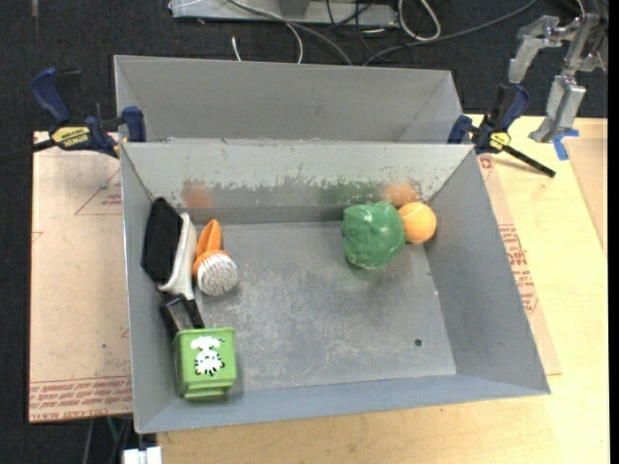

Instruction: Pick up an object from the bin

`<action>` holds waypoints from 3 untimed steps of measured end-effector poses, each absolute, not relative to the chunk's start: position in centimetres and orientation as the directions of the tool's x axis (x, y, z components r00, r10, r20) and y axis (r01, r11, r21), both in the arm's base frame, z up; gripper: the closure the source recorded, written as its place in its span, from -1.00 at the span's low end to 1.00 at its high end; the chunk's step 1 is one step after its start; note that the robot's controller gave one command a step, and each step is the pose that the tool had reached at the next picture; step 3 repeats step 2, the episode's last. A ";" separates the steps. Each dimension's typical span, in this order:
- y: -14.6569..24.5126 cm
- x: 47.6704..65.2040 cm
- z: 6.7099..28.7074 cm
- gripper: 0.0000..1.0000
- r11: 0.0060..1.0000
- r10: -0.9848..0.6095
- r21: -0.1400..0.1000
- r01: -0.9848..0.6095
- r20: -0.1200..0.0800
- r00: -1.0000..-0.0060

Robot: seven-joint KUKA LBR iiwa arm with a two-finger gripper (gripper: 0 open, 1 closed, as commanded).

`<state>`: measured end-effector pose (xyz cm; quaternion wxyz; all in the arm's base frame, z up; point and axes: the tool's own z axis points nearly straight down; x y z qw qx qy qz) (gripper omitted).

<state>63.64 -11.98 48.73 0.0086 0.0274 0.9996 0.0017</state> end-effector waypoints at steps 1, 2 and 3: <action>-9.4 61.1 47.2 -1.00 0.994 -0.105 0.000 -0.105 -0.021 -0.994; -11.0 63.1 48.0 -1.00 1.000 0.021 0.003 0.021 -0.024 -0.999; -11.0 63.1 48.0 -1.00 1.000 0.021 0.003 0.021 -0.024 -0.999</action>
Offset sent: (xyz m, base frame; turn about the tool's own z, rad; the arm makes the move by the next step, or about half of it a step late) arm 0.0080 -0.0043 -0.0039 0.0367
